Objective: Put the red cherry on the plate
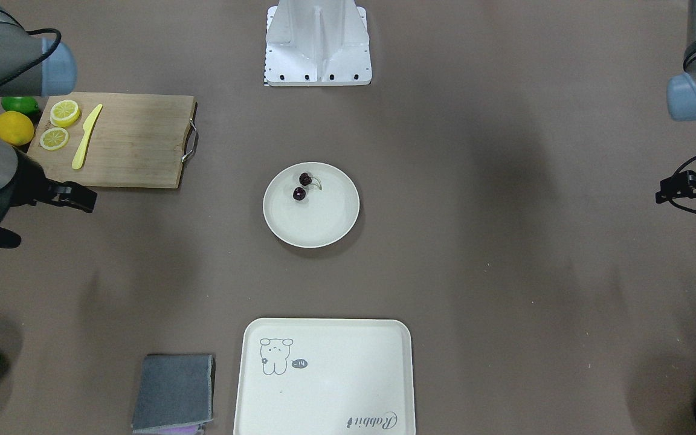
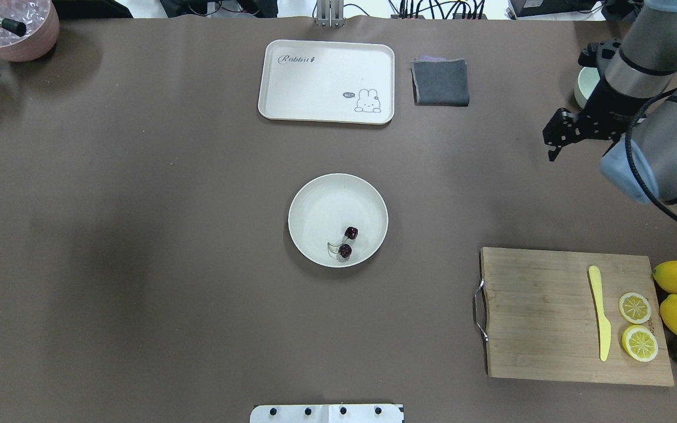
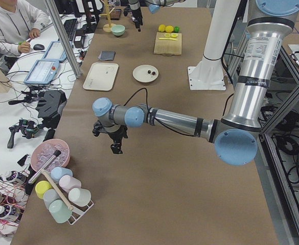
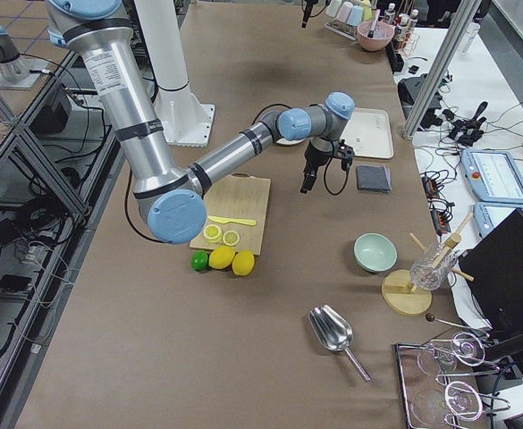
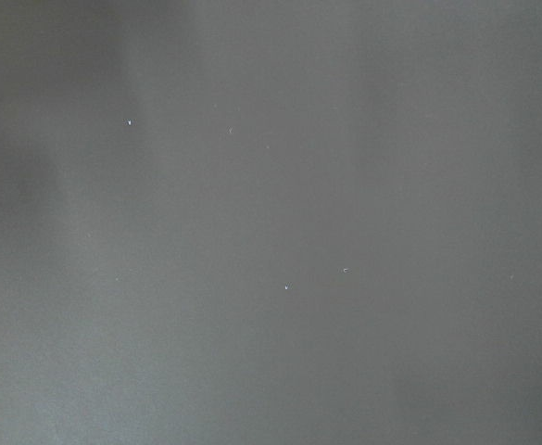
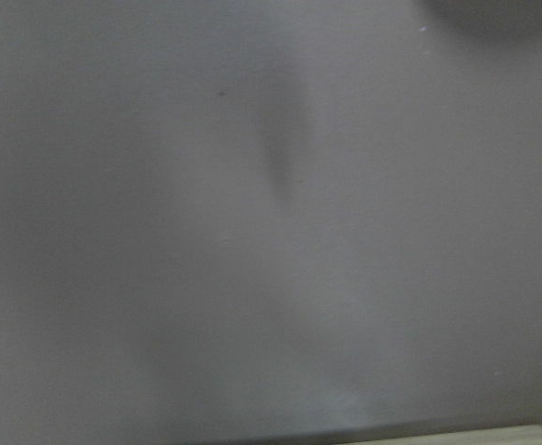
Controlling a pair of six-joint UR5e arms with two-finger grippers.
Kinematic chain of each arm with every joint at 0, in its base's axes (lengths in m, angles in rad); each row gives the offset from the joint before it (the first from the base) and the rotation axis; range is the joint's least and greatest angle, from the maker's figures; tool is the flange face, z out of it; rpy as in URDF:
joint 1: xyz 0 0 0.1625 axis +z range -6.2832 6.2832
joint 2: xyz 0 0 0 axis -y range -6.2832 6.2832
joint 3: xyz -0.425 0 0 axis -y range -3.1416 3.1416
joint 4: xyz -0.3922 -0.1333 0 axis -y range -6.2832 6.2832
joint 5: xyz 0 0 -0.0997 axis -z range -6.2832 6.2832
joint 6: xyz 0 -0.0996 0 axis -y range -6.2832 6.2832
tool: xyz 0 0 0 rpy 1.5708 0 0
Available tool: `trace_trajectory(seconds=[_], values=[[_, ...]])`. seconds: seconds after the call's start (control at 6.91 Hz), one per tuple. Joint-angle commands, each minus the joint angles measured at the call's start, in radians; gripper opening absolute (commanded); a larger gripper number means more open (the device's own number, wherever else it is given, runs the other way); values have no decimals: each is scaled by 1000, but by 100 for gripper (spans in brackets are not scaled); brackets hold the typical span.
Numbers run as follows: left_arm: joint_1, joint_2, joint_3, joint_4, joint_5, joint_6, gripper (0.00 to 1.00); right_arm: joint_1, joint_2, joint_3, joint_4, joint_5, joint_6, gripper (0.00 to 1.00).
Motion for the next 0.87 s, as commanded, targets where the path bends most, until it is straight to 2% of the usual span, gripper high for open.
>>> trace_trajectory(seconds=[0.0, 0.14, 0.29, 0.58, 0.72], values=[[0, -1, 4, 0, 0, 10, 98, 136, -107, -16, -3, -2, -286, 100], [-3, -1, 13, -2, 0, 39, 98, 190, -141, -24, -3, -5, -384, 100], [-35, -6, 54, 0, 3, 108, 98, 233, -188, -27, -1, -57, -519, 100], [-119, -7, 87, -2, 6, 196, 98, 286, -201, -60, -1, -74, -577, 100], [-153, -3, 89, -6, 12, 202, 98, 293, -204, -67, 3, -119, -585, 100]])
